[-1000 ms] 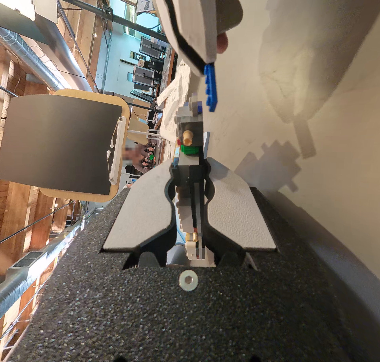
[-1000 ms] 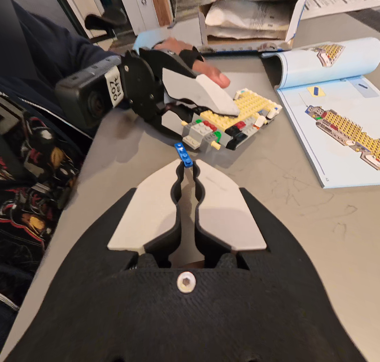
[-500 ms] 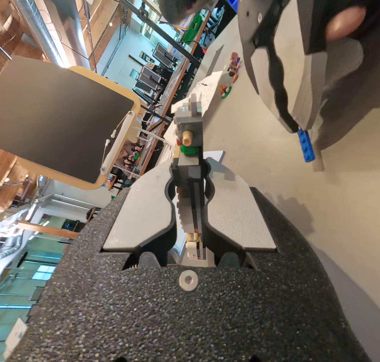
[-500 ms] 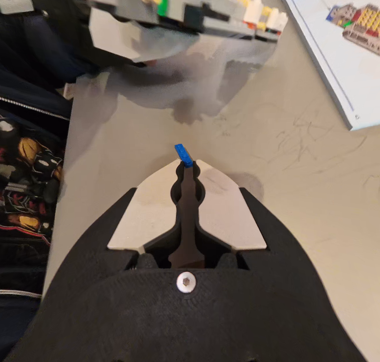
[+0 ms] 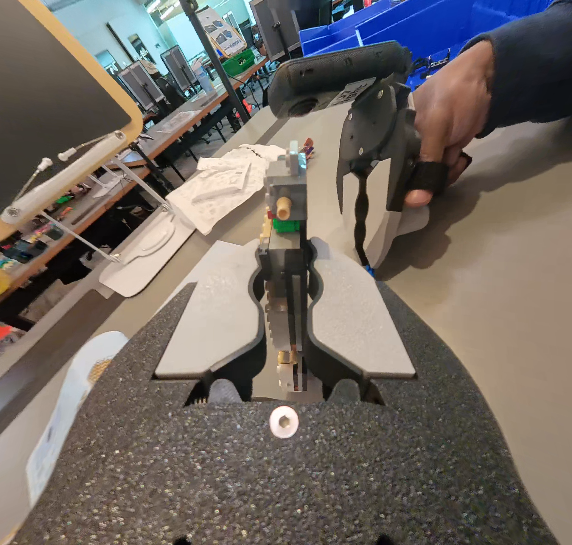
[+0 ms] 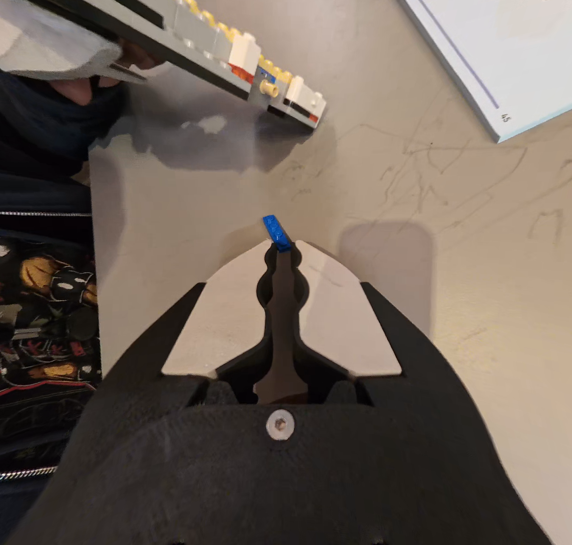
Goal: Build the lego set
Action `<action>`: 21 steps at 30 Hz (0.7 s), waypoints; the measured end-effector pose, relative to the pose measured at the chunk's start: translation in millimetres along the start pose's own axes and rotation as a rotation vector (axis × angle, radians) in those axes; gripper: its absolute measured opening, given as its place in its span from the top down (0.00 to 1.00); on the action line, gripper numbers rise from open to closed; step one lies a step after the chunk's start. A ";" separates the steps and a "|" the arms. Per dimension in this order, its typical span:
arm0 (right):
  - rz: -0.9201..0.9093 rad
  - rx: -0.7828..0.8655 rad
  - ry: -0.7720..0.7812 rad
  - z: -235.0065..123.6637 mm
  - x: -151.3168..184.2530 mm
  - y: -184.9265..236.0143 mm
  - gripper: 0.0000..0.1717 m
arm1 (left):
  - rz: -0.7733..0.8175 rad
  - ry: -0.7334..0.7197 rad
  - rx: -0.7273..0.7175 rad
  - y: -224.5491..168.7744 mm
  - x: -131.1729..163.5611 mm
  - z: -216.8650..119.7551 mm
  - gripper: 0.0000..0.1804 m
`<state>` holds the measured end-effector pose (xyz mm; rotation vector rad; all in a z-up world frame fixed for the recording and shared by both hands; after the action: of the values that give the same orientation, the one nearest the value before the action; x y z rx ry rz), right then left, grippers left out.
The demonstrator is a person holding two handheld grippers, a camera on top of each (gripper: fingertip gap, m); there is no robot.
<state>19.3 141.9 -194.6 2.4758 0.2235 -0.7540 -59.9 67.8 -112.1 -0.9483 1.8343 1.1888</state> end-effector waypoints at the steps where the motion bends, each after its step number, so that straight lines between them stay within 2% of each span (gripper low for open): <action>1: -0.004 0.011 0.001 0.1 -0.2 -0.8 0.95 | -0.013 -0.003 0.003 0.5 1.0 -0.2 0.87; 6: -0.074 0.076 -0.001 -0.2 -1.4 -4.1 0.92 | -0.039 -0.015 0.006 3.1 1.1 -1.7 0.87; 17: -0.458 0.223 0.047 2.2 3.1 4.6 0.91 | -0.087 -0.041 0.008 7.1 5.5 -7.0 0.87; 21: -0.520 0.263 0.078 7.0 5.4 5.1 0.91 | -0.091 -0.043 0.009 6.8 6.0 -6.8 0.87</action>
<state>22.1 133.9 -200.2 2.7275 0.8719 -0.9424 -69.9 62.3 -112.7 -0.9829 1.7424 1.1363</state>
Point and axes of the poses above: each gripper's, where its closed fingertips meet, z out along the fingers, x out of its underside, y = z × x across the jaws, the point moved 4 cm from there along -z, back along the fingers, and after that the axes turned 4 degrees about y, right-handed, at the moved point
